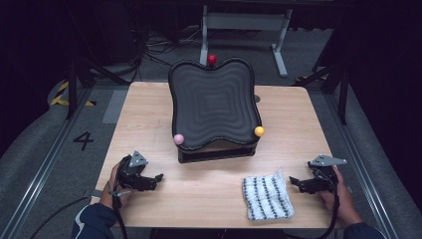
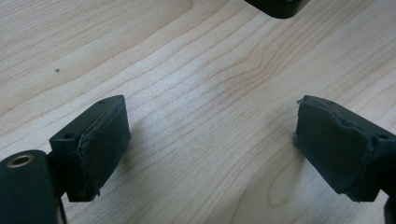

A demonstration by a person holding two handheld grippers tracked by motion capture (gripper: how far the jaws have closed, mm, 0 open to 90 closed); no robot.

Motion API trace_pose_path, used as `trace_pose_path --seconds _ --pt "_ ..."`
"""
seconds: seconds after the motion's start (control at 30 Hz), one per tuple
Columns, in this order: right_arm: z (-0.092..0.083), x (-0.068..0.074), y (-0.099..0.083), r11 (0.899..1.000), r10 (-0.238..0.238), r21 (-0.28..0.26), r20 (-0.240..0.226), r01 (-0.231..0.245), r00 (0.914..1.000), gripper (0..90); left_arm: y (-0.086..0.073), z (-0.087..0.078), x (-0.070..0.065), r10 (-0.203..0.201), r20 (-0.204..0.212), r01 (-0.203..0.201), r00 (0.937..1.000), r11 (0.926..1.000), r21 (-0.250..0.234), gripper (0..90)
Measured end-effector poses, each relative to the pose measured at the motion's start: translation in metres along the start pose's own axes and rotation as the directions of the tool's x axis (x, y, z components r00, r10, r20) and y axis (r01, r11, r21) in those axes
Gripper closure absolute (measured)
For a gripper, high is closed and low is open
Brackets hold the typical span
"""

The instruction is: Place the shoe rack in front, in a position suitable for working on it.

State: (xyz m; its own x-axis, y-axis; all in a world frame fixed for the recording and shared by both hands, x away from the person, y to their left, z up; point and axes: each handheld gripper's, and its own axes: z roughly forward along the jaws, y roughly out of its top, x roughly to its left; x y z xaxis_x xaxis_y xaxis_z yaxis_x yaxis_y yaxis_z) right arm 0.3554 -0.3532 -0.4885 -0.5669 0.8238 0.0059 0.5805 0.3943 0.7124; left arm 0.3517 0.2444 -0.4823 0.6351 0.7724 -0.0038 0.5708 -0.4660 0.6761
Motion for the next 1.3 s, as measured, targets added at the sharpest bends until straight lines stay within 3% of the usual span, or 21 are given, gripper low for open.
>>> trace_pose_path --seconds 0.3,0.53,0.7,0.83,0.87,0.9,1.0,1.07,1.3 --pt "-0.002 -0.003 -0.001 0.999 -0.040 0.005 -0.035 0.040 0.9986 0.3 -0.004 -0.004 -0.001 0.001 -0.001 -0.001 1.0000 1.0000 0.006 10.5" --pt "-0.001 0.000 -0.001 0.999 -0.041 0.002 -0.035 0.041 0.9986 0.5 -0.007 -0.006 -0.004 -0.017 -0.012 0.017 0.9998 0.9999 0.002 10.4" --pt "-0.003 0.002 -0.001 0.998 -0.058 0.002 -0.030 0.058 0.9979 0.4 -0.006 -0.006 -0.002 -0.002 -0.004 0.002 1.0000 1.0000 0.006 9.4" --pt "-0.005 0.001 -0.001 0.997 -0.076 0.020 -0.067 0.078 0.9948 6.1 -0.006 -0.006 -0.002 -0.003 -0.002 0.003 1.0000 1.0000 0.006 9.3" --pt "-0.008 0.003 0.000 0.996 -0.083 0.008 -0.061 0.084 0.9947 17.0 -0.006 -0.006 -0.002 -0.001 -0.002 0.001 1.0000 1.0000 0.006 9.3" --pt "-0.009 0.004 0.001 0.995 -0.096 0.002 -0.062 0.096 0.9934 21.1 -0.006 -0.006 -0.002 0.000 -0.001 0.000 1.0000 1.0000 0.006 9.3" --pt "-0.011 0.009 0.003 0.993 -0.119 0.003 -0.066 0.119 0.9907 15.2 -0.006 -0.006 -0.002 -0.001 -0.001 0.001 1.0000 1.0000 0.006 9.3" --pt "-0.012 0.012 0.004 0.992 -0.129 -0.003 -0.072 0.129 0.9890 20.4 -0.006 -0.006 -0.002 0.000 -0.001 0.000 1.0000 1.0000 0.006 9.3" --pt "-0.027 0.020 0.012 0.990 -0.128 -0.076 -0.098 0.121 0.9869 19.4 -0.006 -0.006 -0.002 0.000 0.000 0.000 1.0000 1.0000 0.005 9.3"
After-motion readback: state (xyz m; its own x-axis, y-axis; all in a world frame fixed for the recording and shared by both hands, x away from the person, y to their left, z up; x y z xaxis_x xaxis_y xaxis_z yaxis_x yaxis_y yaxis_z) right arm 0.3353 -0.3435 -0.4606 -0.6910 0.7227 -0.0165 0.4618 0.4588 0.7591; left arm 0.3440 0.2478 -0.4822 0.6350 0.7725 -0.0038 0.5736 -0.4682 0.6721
